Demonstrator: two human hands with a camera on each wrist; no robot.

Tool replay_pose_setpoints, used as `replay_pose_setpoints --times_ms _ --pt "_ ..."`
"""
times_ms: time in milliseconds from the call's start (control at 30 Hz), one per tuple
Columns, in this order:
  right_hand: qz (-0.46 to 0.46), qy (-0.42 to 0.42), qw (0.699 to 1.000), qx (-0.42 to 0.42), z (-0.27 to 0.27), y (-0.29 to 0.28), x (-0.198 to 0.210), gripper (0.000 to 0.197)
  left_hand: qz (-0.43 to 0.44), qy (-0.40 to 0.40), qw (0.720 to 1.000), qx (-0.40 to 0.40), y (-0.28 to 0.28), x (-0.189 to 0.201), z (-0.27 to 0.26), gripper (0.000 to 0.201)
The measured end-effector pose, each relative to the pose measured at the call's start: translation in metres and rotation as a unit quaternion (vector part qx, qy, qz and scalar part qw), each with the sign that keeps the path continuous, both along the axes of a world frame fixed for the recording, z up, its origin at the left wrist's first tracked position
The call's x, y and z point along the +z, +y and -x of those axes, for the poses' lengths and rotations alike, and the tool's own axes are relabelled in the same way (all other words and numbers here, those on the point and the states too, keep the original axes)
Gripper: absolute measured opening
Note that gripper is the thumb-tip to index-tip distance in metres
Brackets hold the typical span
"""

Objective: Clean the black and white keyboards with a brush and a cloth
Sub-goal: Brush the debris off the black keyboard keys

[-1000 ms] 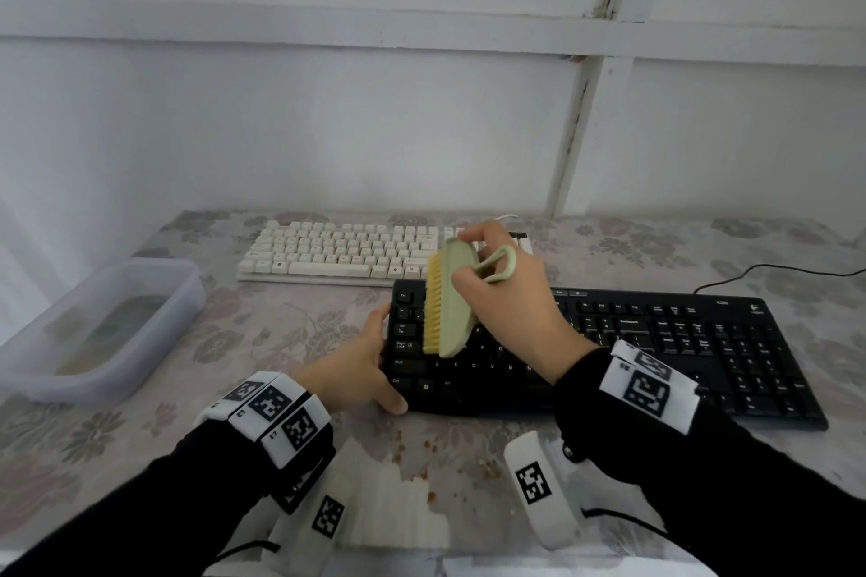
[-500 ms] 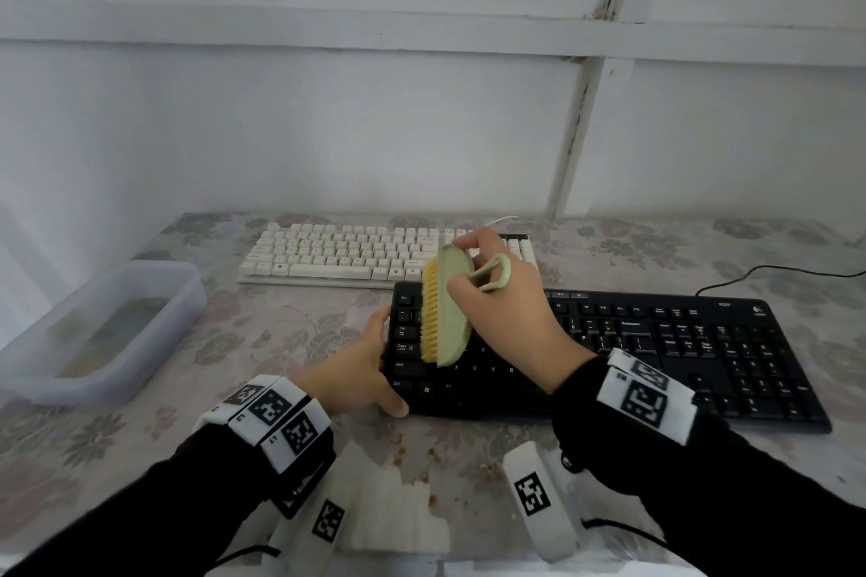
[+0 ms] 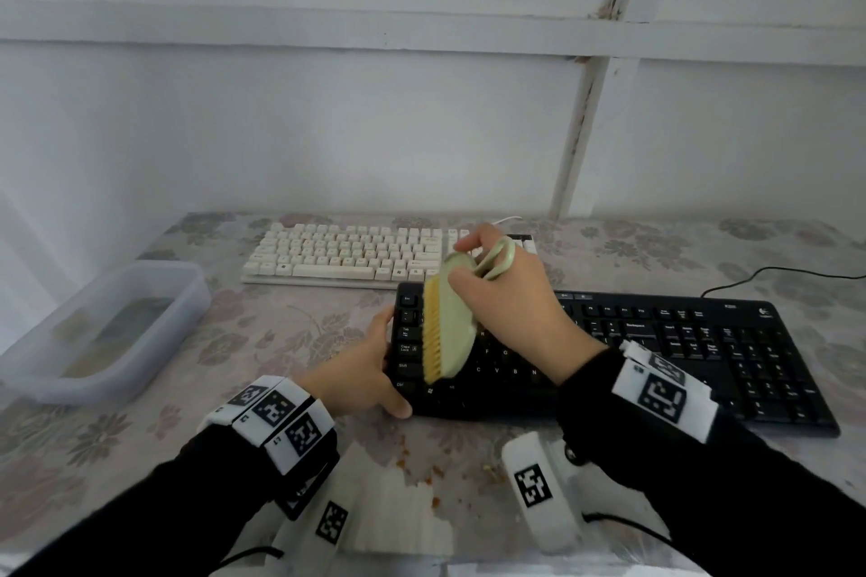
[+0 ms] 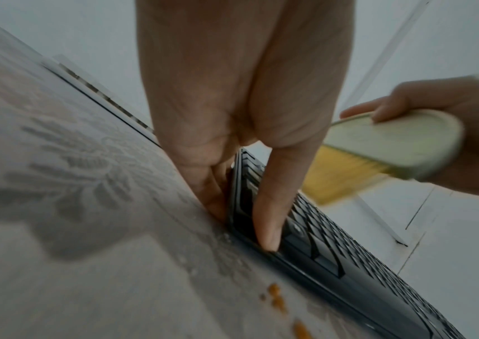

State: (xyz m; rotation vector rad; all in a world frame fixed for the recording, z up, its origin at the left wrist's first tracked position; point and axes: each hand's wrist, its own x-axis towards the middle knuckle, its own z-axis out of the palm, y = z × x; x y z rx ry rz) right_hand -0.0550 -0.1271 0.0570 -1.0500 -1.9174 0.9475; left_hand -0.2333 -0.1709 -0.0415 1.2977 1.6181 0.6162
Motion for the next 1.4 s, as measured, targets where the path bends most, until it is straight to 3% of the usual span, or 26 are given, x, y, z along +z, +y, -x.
replay_pose_setpoints --times_ms 167,333,433,533,700,967,1200,1400 --pt "-0.017 -0.021 1.0 0.013 0.018 0.007 -0.005 0.021 -0.001 -0.027 1.0 -0.003 0.002 -0.006 0.003 0.136" --pt "-0.044 -0.075 0.995 0.056 0.016 -0.01 -0.021 0.011 -0.01 -0.006 1.0 -0.003 0.001 -0.003 0.0 0.132" --pt "-0.016 -0.109 0.99 0.083 0.008 -0.022 -0.025 0.009 -0.01 0.002 1.0 -0.003 0.001 -0.002 0.0 0.133" --pt "0.006 -0.07 0.996 0.062 0.003 -0.018 -0.014 0.01 -0.007 -0.007 1.0 0.001 0.002 -0.005 0.002 0.132" --pt "-0.034 0.002 0.999 -0.005 0.014 0.004 0.003 0.015 -0.003 -0.046 0.999 -0.004 0.005 -0.011 0.005 0.135" --pt "-0.014 -0.122 0.989 0.084 0.012 -0.025 -0.02 0.013 -0.02 -0.007 1.0 -0.012 -0.001 0.001 -0.001 0.128" --pt "-0.042 -0.025 0.999 0.019 0.009 -0.004 0.007 0.017 -0.006 -0.044 0.999 -0.005 0.001 -0.004 0.001 0.134" --pt "-0.022 -0.086 0.994 0.059 0.001 -0.021 -0.018 0.016 -0.012 -0.015 1.0 -0.009 -0.001 -0.001 0.001 0.132"
